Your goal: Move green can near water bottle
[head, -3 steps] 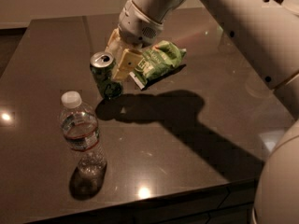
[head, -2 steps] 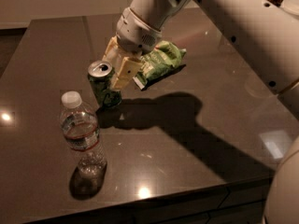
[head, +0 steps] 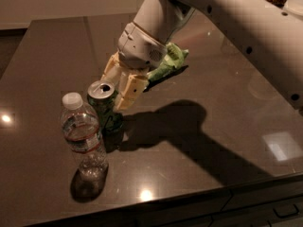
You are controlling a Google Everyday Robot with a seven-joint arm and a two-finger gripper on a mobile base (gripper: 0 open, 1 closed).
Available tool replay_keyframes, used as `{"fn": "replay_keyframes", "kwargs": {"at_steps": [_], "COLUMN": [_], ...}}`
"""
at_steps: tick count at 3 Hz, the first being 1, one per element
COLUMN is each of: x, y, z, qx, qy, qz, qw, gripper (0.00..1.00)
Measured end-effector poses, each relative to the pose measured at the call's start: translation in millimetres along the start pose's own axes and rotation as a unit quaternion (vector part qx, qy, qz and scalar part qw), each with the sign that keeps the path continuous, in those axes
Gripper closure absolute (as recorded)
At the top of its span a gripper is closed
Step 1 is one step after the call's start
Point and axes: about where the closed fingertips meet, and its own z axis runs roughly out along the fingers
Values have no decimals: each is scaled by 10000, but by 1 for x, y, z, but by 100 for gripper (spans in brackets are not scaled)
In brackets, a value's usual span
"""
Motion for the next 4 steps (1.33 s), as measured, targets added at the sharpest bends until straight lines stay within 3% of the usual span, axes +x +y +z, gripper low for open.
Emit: {"fn": "replay_keyframes", "kwargs": {"at_steps": [2,4], "x": [6,2], "y": [10,0], "z": [17,21], "qx": [-311,-150], "qy": [-33,-74], "qz": [-64,-90], "qw": [9995,9998], "gripper": [51,0]}}
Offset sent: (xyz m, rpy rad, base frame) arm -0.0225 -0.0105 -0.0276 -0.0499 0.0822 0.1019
